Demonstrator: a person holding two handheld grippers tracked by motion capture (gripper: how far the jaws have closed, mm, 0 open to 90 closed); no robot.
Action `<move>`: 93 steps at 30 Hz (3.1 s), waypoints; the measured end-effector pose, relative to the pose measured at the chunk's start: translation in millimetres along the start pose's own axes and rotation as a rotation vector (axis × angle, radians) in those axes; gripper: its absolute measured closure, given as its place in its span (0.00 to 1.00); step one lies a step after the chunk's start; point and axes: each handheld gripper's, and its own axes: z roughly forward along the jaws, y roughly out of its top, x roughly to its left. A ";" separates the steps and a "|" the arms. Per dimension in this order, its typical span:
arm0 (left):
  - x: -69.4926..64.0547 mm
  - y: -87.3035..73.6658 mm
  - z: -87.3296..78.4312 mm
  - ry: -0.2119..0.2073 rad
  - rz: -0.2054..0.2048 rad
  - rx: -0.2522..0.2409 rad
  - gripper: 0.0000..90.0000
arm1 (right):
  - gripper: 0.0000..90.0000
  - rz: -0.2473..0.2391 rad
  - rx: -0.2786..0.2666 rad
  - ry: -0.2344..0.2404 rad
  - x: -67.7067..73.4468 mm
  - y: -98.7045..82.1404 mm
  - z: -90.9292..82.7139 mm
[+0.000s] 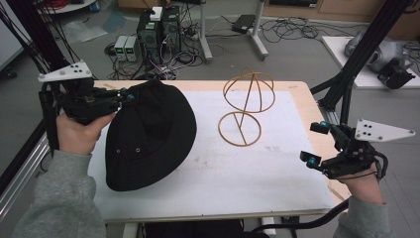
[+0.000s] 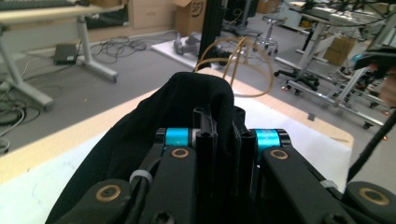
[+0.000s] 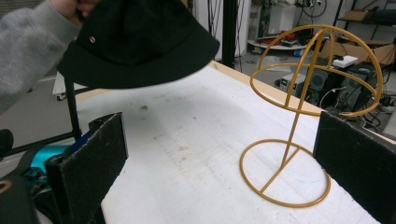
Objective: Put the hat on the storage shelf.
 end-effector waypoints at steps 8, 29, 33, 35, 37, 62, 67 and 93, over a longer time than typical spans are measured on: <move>-7.5 29.8 -12.4 -0.034 0.023 -0.037 0.92 | 0.02 0.005 -0.005 -0.007 -1.5 -0.9 -1.3; -10.1 50.2 -21.1 -0.031 0.036 -0.062 0.92 | 0.02 0.002 -0.007 -0.011 -2.3 -1.3 -1.5; -11.8 52.5 -20.1 -0.041 0.042 -0.060 0.93 | 0.02 0.004 -0.004 -0.008 -2.0 -1.5 -0.9; -11.7 53.1 -18.9 -0.051 0.042 -0.056 0.93 | 0.02 -0.003 -0.005 -0.010 -2.3 -1.6 -0.7; -11.1 53.5 -16.9 -0.063 0.041 -0.052 0.92 | 0.02 -0.002 -0.003 -0.007 -1.9 -1.5 -0.5; -8.2 91.4 36.9 -0.204 0.140 -0.002 0.92 | 0.02 -0.013 0.007 -0.003 2.6 -4.0 -6.7; -5.6 101.2 55.9 -0.227 0.136 -0.013 0.92 | 0.02 -0.020 0.017 0.006 7.4 -4.3 -6.0; -7.2 139.1 148.6 -0.353 0.160 -0.037 0.92 | 0.02 -0.025 0.006 -0.025 25.5 -16.9 -36.1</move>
